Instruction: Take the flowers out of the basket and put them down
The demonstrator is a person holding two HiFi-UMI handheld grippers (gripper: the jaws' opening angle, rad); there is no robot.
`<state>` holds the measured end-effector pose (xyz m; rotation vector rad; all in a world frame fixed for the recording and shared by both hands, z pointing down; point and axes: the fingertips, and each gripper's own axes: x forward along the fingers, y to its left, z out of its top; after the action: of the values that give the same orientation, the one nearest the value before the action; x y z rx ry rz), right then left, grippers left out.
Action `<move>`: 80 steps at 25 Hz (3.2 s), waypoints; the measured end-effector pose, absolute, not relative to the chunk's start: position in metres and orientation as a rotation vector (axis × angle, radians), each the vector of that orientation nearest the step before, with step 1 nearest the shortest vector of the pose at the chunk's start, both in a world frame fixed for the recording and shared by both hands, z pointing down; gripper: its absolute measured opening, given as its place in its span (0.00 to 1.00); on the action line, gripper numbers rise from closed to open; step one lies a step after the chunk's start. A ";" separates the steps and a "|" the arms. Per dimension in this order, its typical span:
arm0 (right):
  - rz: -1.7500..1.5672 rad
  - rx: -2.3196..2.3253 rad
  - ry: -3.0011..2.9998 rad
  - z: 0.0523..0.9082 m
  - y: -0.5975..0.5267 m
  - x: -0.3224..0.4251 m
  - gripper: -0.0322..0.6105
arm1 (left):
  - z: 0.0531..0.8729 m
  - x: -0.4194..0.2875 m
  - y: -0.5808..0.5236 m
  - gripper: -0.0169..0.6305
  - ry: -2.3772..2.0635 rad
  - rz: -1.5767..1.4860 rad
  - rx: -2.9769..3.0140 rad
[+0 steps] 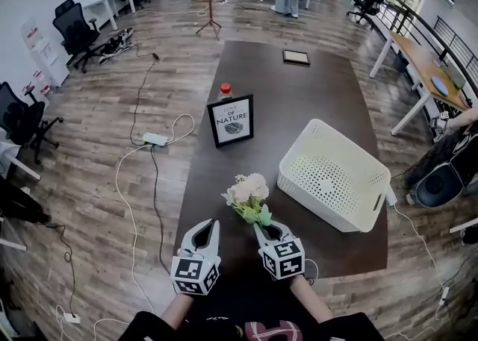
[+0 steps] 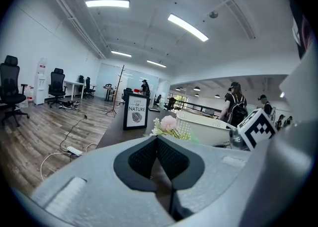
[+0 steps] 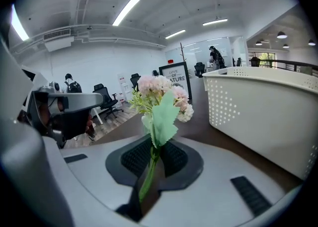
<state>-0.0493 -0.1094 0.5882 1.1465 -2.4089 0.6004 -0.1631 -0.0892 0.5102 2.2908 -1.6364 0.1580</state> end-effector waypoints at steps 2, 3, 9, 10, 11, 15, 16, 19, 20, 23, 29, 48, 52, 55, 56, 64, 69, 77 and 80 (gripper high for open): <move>0.611 1.150 -2.401 0.595 -0.108 -0.050 0.13 | 0.513 -0.164 -0.089 0.04 -1.637 0.154 2.284; 0.610 1.154 -2.395 0.597 -0.107 -0.050 0.13 | 0.513 -0.165 -0.089 0.04 -1.636 0.153 2.283; 0.604 1.171 -2.353 0.608 -0.111 -0.050 0.13 | 0.512 -0.168 -0.091 0.04 -1.633 0.151 2.283; 0.607 1.169 -2.347 0.610 -0.112 -0.051 0.13 | 0.511 -0.169 -0.091 0.04 -1.634 0.150 2.282; 0.611 1.167 -2.341 0.612 -0.112 -0.050 0.13 | 0.511 -0.169 -0.091 0.04 -1.635 0.150 2.282; 0.630 1.168 -2.312 0.621 -0.112 -0.047 0.13 | 0.511 -0.168 -0.089 0.04 -1.639 0.152 2.275; 0.632 1.166 -2.306 0.623 -0.112 -0.047 0.13 | 0.511 -0.170 -0.088 0.04 -1.642 0.153 2.272; 0.635 1.160 -2.294 0.629 -0.113 -0.049 0.13 | 0.515 -0.172 -0.086 0.04 -1.649 0.154 2.260; 0.642 1.164 -2.292 0.631 -0.114 -0.049 0.13 | 0.517 -0.172 -0.086 0.04 -1.651 0.154 2.258; 0.656 1.175 -2.279 0.636 -0.119 -0.050 0.13 | 0.520 -0.173 -0.085 0.04 -1.651 0.151 2.251; 0.683 1.141 -2.258 0.641 -0.122 -0.054 0.14 | 0.518 -0.176 -0.083 0.04 -1.651 0.144 2.239; 0.712 1.096 -2.255 0.648 -0.125 -0.060 0.19 | 0.525 -0.190 -0.086 0.04 -1.693 0.126 2.198; 0.725 1.096 -2.277 0.643 -0.126 -0.061 0.22 | 0.525 -0.190 -0.086 0.04 -1.691 0.125 2.191; 0.724 1.080 -2.295 0.639 -0.125 -0.062 0.26 | 0.526 -0.187 -0.085 0.04 -1.678 0.132 2.193; 0.718 1.076 -2.300 0.637 -0.125 -0.062 0.28 | 0.527 -0.186 -0.085 0.04 -1.676 0.132 2.194; 0.712 1.075 -2.344 0.622 -0.127 -0.064 0.42 | 0.526 -0.187 -0.085 0.04 -1.678 0.126 2.194; 0.715 1.118 -2.429 0.604 -0.129 -0.066 0.42 | 0.526 -0.186 -0.085 0.04 -1.685 0.127 2.192; 0.668 1.202 -2.440 0.590 -0.125 -0.055 0.34 | 0.527 -0.186 -0.083 0.04 -1.683 0.129 2.192; 0.680 1.204 -2.444 0.586 -0.123 -0.052 0.35 | 0.527 -0.184 -0.082 0.04 -1.679 0.129 2.194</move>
<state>-0.0520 -0.1227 0.5864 1.2038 -2.4436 0.6798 -0.1839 -0.0821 0.5266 2.1944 -1.6795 0.1291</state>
